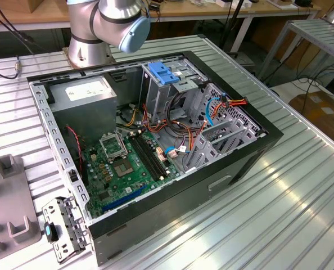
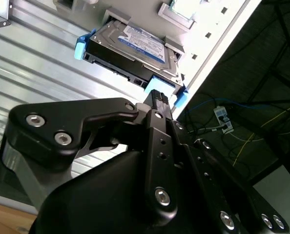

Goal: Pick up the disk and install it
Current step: 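Pick up the disk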

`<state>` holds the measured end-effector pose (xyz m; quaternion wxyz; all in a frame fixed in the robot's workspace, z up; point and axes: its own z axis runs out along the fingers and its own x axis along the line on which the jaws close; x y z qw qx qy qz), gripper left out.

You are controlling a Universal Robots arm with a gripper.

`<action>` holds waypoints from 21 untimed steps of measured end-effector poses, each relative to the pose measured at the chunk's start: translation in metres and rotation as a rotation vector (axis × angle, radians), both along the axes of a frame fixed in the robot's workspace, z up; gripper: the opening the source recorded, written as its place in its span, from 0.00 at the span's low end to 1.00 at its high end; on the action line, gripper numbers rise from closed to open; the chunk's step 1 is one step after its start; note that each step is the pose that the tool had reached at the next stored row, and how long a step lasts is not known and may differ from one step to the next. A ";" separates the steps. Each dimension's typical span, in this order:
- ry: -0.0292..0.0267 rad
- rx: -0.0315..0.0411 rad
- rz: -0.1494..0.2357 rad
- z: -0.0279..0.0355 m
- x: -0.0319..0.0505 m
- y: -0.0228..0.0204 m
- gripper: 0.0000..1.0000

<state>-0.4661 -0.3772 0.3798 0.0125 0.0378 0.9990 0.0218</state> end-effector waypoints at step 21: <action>0.0004 -0.0020 0.469 0.0000 0.0000 0.0000 0.11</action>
